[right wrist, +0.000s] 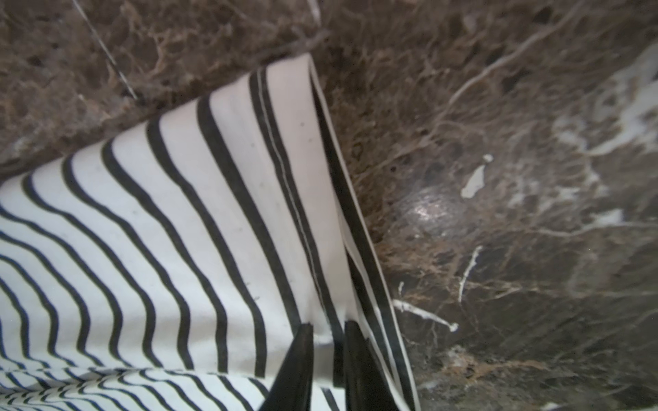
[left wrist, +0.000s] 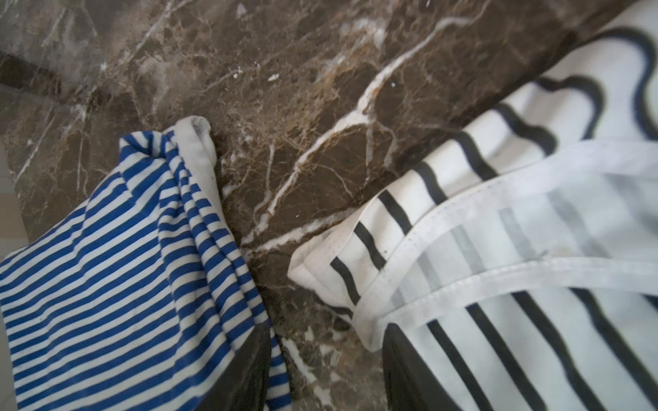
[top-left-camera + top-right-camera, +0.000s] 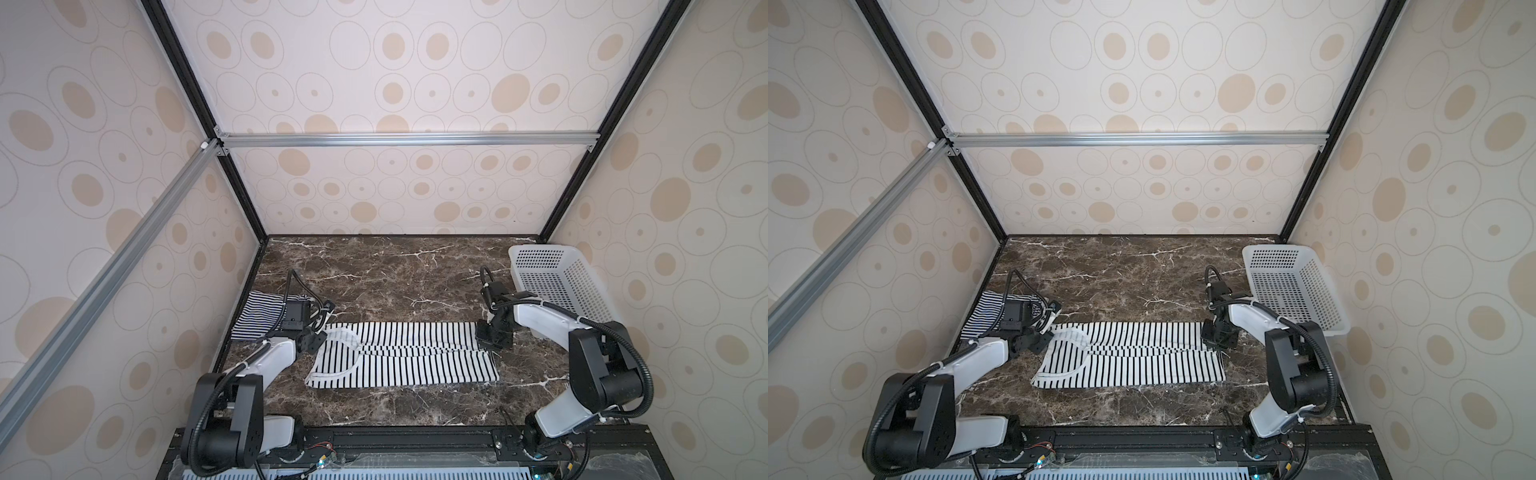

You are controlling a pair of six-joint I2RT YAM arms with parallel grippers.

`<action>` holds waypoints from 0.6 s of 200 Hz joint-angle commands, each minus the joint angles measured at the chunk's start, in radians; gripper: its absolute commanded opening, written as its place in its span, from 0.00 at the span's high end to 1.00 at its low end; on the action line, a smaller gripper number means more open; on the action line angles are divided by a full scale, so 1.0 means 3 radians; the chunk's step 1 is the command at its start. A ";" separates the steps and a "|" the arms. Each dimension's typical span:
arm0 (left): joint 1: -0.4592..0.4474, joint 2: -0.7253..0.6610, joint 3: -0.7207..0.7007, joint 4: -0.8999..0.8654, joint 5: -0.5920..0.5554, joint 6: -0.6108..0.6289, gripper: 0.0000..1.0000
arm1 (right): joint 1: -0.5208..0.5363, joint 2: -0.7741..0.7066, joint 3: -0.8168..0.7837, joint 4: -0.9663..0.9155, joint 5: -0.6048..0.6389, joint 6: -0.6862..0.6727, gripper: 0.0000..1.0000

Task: Fold and stack tank tops
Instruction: Smooth out the tank top at the center of the table.

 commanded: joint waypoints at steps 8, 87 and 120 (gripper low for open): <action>0.0022 -0.0274 0.0202 -0.0401 0.0183 0.0010 0.44 | -0.0022 -0.0108 0.0082 -0.0110 -0.0054 -0.0009 0.79; 0.0000 0.0358 0.0535 -0.0392 0.0917 -0.0209 0.93 | 0.0082 0.0122 0.0290 0.0101 -0.0285 0.0030 0.86; -0.0004 0.0537 0.0473 -0.0284 0.0878 -0.0161 0.95 | 0.0136 0.0261 0.0393 0.0142 -0.0296 0.0020 0.90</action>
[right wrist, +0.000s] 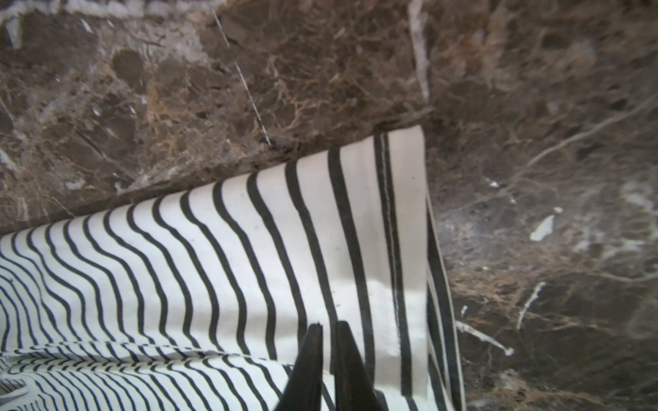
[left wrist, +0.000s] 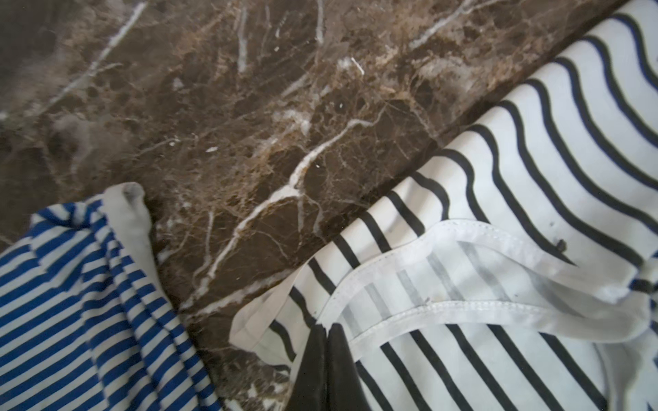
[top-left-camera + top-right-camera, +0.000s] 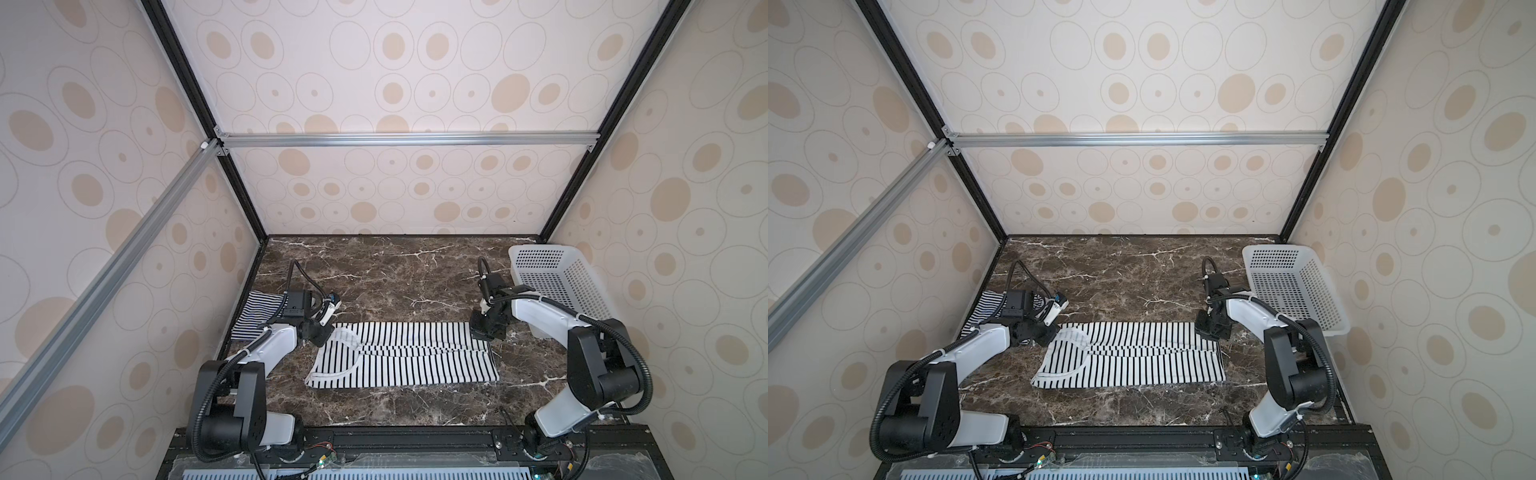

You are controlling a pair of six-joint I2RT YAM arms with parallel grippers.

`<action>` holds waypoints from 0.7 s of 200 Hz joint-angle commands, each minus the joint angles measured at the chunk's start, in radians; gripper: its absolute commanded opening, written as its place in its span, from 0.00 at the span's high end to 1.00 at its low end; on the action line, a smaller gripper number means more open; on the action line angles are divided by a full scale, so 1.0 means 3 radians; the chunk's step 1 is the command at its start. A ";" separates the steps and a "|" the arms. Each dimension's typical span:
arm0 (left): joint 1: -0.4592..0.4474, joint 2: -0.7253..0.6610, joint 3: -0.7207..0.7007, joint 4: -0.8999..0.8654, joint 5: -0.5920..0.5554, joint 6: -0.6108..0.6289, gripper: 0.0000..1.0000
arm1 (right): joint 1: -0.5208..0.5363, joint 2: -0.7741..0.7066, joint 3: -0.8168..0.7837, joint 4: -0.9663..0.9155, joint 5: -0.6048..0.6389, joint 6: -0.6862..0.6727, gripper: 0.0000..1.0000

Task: Fold and stack tank tops
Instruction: Smooth out the tank top at the center of the table, then rotate the tank top at the center of the table.

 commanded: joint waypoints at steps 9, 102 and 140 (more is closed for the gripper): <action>-0.0007 0.0106 0.0024 0.0046 0.0056 0.0053 0.95 | 0.0042 0.0156 0.0116 0.0022 -0.0026 -0.0001 0.91; -0.0005 0.0640 0.0275 0.0157 -0.0414 0.0074 0.96 | 0.0042 0.0314 0.0043 0.0190 -0.0037 0.0050 0.92; -0.0010 0.0993 0.0598 0.0154 -0.0552 0.0103 0.96 | 0.0042 0.0268 -0.0112 0.0314 -0.0059 0.0143 0.92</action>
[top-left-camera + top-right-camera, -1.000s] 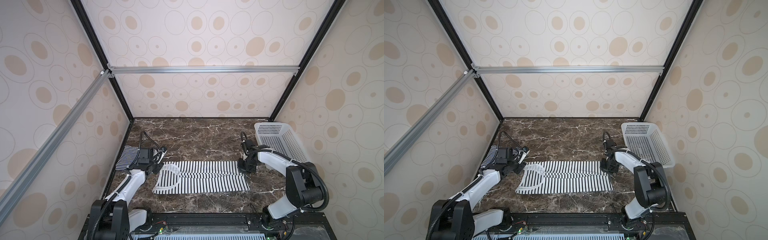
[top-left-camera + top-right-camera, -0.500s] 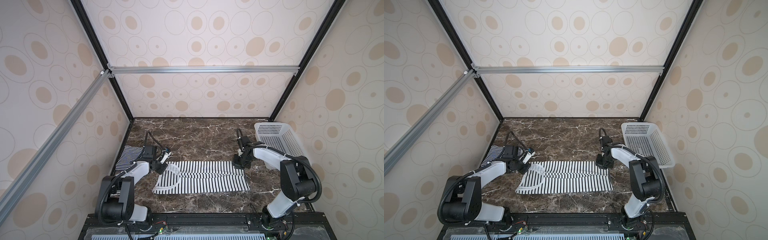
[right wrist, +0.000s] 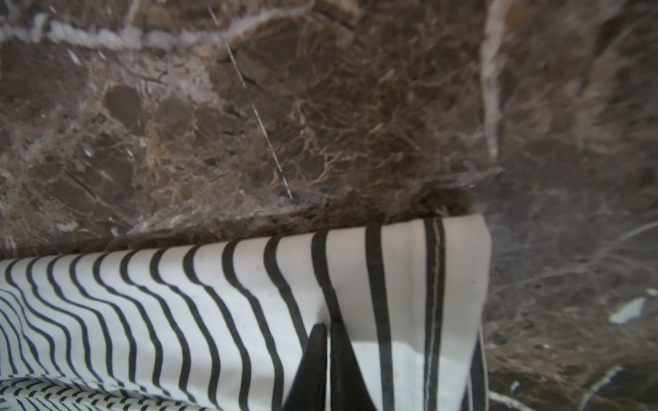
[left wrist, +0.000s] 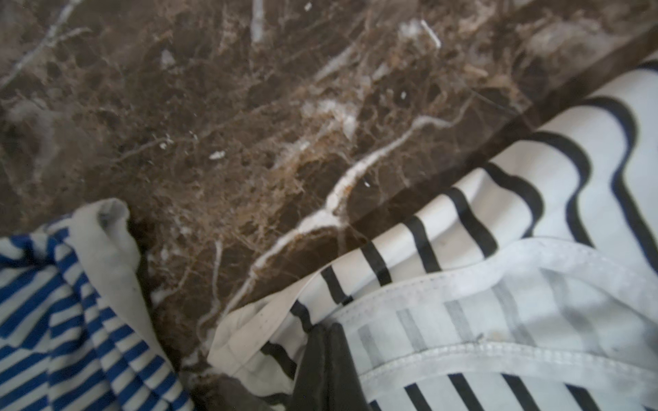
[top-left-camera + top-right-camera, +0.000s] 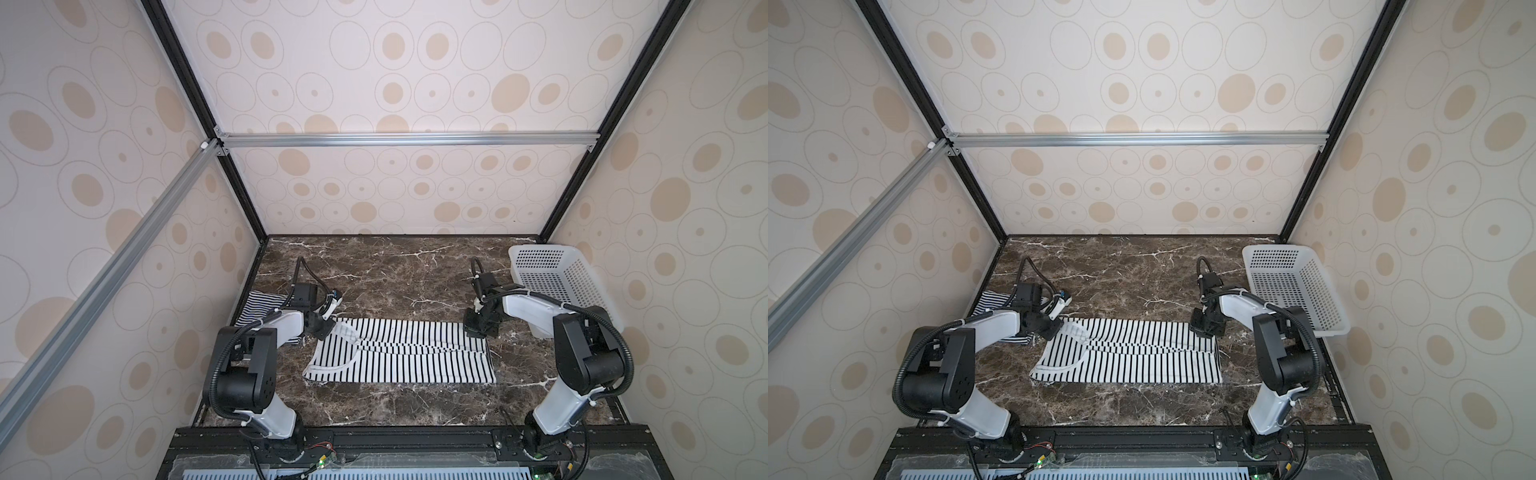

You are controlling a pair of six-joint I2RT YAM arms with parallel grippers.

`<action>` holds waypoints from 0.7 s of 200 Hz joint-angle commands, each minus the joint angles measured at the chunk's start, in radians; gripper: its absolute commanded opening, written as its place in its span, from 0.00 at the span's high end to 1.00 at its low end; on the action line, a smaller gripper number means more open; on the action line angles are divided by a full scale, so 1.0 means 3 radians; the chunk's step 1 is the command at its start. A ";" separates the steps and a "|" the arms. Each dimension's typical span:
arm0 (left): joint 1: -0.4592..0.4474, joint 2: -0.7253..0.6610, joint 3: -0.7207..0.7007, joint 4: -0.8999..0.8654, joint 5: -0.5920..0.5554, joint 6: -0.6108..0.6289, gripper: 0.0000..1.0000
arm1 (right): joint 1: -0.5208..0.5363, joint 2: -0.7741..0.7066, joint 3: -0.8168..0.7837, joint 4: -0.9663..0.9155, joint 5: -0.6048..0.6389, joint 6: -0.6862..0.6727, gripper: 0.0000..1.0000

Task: Fold and stack tank tops
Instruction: Rotate the tank top at the center of the table.

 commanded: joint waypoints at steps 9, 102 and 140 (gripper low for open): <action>-0.0017 0.0353 0.0317 -0.0078 -0.0183 0.0100 0.96 | 0.0017 -0.0049 -0.0142 0.0029 -0.0001 0.0099 0.92; -0.0497 0.1930 0.2470 -0.0646 -0.0276 0.0142 0.96 | 0.0017 -0.0267 -0.0466 -0.0042 0.0280 0.0211 0.91; -0.0652 0.2576 0.3504 -0.0943 -0.0332 0.0051 0.96 | 0.0153 -0.0333 -0.0638 0.0065 0.0182 0.0336 0.90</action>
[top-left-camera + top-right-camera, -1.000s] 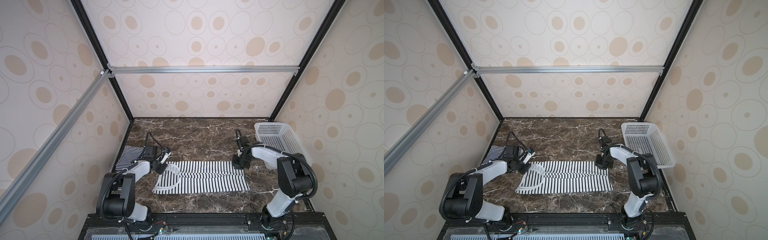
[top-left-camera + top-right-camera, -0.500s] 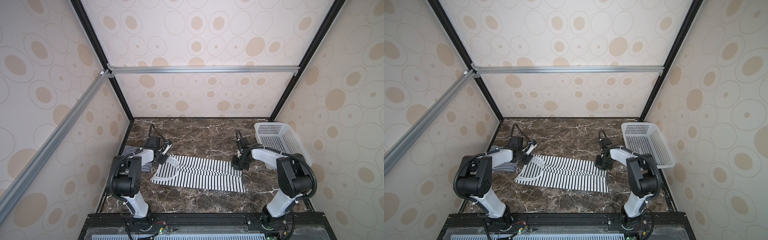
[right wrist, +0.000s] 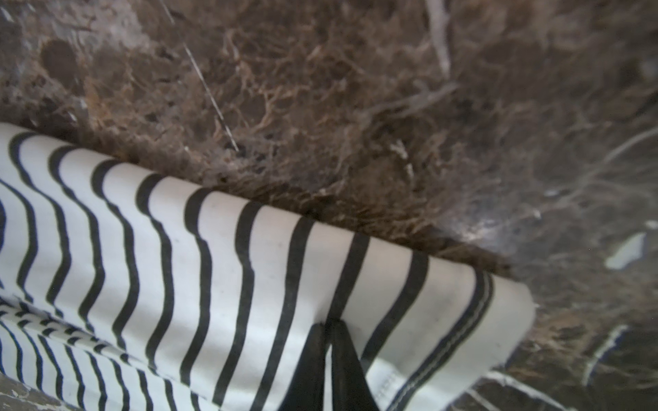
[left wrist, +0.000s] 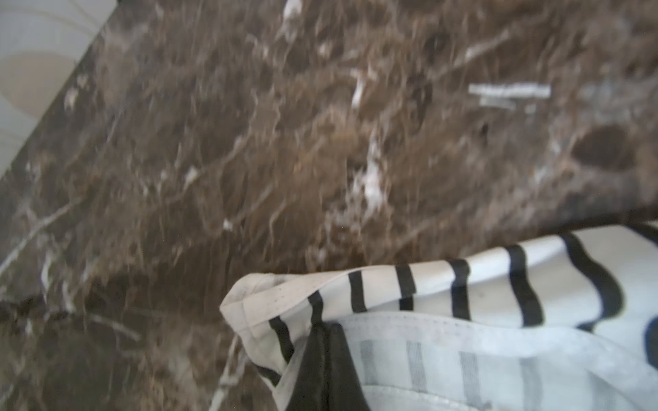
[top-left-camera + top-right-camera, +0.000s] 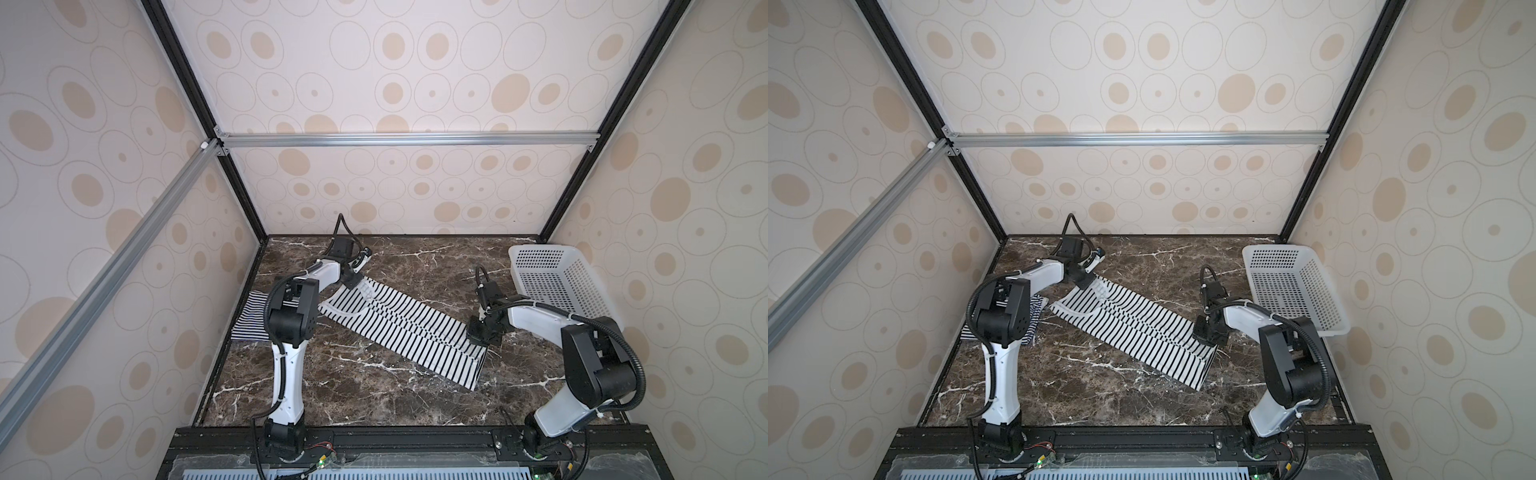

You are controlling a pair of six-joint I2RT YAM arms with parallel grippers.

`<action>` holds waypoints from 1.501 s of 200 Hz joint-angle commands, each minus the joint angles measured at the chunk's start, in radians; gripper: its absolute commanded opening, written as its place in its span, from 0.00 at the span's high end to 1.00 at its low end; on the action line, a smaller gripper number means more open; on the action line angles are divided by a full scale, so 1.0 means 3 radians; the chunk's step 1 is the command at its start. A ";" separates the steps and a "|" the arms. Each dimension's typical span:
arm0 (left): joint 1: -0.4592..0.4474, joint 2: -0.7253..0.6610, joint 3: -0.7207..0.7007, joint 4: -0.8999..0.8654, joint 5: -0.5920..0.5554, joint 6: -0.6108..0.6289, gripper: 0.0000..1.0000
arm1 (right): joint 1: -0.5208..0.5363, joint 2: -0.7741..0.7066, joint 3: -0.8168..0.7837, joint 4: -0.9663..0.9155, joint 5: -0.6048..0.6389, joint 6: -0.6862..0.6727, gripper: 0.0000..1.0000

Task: Fold and stack tank tops
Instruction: Rotate the tank top at the center of the table.

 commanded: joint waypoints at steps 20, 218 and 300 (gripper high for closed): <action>-0.0135 0.0639 0.0957 -0.0612 -0.0072 -0.0090 0.96 | 0.0213 -0.0013 -0.0240 -0.0161 0.0110 0.0189 0.90; -0.0350 -0.1456 -0.1381 -0.0042 0.0218 -0.0355 0.69 | 0.0484 0.0290 0.0716 -0.0513 0.0222 -0.0041 0.78; -0.0442 -0.1349 -0.1698 0.0177 0.0232 -0.0494 0.69 | 0.0473 0.0491 0.0796 -0.0487 0.0223 -0.0085 0.77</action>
